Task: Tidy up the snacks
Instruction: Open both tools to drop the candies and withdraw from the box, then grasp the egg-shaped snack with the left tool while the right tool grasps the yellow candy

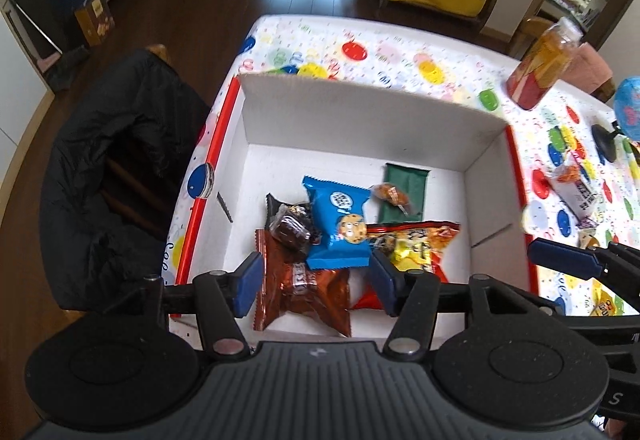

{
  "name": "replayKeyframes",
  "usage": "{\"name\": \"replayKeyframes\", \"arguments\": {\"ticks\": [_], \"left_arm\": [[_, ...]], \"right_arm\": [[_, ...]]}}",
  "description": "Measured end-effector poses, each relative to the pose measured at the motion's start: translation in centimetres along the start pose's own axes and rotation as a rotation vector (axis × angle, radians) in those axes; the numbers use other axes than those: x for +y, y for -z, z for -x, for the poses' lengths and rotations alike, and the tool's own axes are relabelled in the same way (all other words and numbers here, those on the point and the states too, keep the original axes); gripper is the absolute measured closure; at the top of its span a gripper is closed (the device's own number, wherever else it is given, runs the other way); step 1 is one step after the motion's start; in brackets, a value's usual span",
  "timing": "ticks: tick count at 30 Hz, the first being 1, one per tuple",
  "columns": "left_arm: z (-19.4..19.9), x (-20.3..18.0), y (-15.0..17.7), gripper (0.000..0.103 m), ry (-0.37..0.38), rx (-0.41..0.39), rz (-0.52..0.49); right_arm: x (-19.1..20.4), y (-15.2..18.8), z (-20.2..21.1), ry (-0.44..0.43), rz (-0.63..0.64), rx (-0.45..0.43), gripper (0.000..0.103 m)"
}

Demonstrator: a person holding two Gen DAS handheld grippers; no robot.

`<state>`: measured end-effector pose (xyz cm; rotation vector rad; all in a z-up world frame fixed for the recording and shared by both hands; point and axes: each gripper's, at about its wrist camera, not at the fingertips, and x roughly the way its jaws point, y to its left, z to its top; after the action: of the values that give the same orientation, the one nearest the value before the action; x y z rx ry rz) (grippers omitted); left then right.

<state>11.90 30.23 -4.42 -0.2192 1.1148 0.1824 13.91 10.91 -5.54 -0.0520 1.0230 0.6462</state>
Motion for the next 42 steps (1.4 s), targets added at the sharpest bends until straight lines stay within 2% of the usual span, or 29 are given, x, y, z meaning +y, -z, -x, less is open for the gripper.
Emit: {"name": "replayKeyframes", "arguments": {"ticks": [2, 8, 10, 11, 14, 16, 22, 23, 25, 27, 36, 42], "left_arm": [[0.9, -0.5, 0.4, 0.039, 0.007, -0.020, -0.005], [3.2, -2.7, 1.7, 0.036, 0.032, -0.074, -0.028], [4.0, -3.6, 2.2, 0.028, 0.042, -0.093, -0.036], [4.3, -4.1, 2.4, 0.027, 0.049, -0.100, -0.039], [5.2, -5.7, 3.1, 0.027, 0.064, -0.120, -0.052], [5.8, -6.8, 3.7, 0.021, 0.074, -0.139, -0.061], [6.4, -11.2, 5.0, 0.019, 0.111, -0.170, -0.073], [6.3, -12.1, 5.2, 0.018, 0.118, -0.171, -0.075], [6.2, -13.8, 5.7, 0.006, 0.129, -0.180, -0.080], [6.0, -15.7, 6.1, 0.000, 0.134, -0.191, -0.083], [3.7, -24.4, 7.5, 0.000, 0.149, -0.168, -0.107], [1.4, -29.1, 7.8, 0.000, 0.134, -0.121, -0.141]], "right_arm": [[-0.1, 0.4, 1.0, -0.006, 0.001, -0.015, 0.028], [-0.9, 1.6, 4.3, -0.012, 0.009, -0.060, 0.018], [-1.4, 2.1, 5.3, -0.013, 0.004, -0.071, 0.015], [-1.8, 2.3, 5.7, -0.011, -0.001, -0.077, 0.015], [-2.9, 3.2, 7.3, -0.016, -0.012, -0.094, 0.011], [-3.9, 3.8, 8.5, -0.013, -0.017, -0.106, 0.006], [-7.7, 6.2, 11.5, 0.010, -0.038, -0.134, 0.001], [-8.5, 6.6, 12.0, 0.021, -0.043, -0.136, 0.001], [-10.3, 7.5, 12.9, 0.035, -0.058, -0.135, 0.000], [-12.3, 8.4, 13.6, 0.049, -0.076, -0.129, 0.000], [-20.2, 13.5, 16.1, 0.133, -0.058, -0.105, 0.001], [-24.1, 15.7, 16.4, 0.141, -0.094, -0.078, 0.005]]}}
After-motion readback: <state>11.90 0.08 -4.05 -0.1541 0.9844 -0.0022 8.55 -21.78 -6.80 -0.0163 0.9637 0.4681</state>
